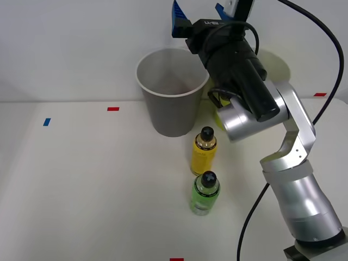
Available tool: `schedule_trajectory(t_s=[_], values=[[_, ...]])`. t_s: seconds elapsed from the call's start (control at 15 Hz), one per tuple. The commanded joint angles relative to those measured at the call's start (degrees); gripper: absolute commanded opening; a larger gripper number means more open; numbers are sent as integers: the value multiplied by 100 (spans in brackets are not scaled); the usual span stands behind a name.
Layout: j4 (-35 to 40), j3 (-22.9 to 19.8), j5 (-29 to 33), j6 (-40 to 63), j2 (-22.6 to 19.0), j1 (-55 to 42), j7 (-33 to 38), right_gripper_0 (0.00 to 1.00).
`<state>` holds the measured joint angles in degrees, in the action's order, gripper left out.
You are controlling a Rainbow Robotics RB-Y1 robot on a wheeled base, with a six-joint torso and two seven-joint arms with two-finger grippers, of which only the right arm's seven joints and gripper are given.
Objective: Put cans in the gray bin, plastic bottles in the light green bin
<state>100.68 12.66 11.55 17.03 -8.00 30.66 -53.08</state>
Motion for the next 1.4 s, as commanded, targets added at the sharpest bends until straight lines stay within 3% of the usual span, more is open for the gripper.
schedule_trajectory(t_s=[0.07,0.4,0.8,0.93,1.4], values=[[593,8,-531,-7,-396,-499,17,100],[1666,-9,-953,-7,-1029,-1748,8,100],[3239,-229,-892,-7,-1705,-3892,-18,100],[3687,-352,-611,-7,-1899,-4709,17,100],[3907,-747,-189,-534,-2136,-6757,87,100]])
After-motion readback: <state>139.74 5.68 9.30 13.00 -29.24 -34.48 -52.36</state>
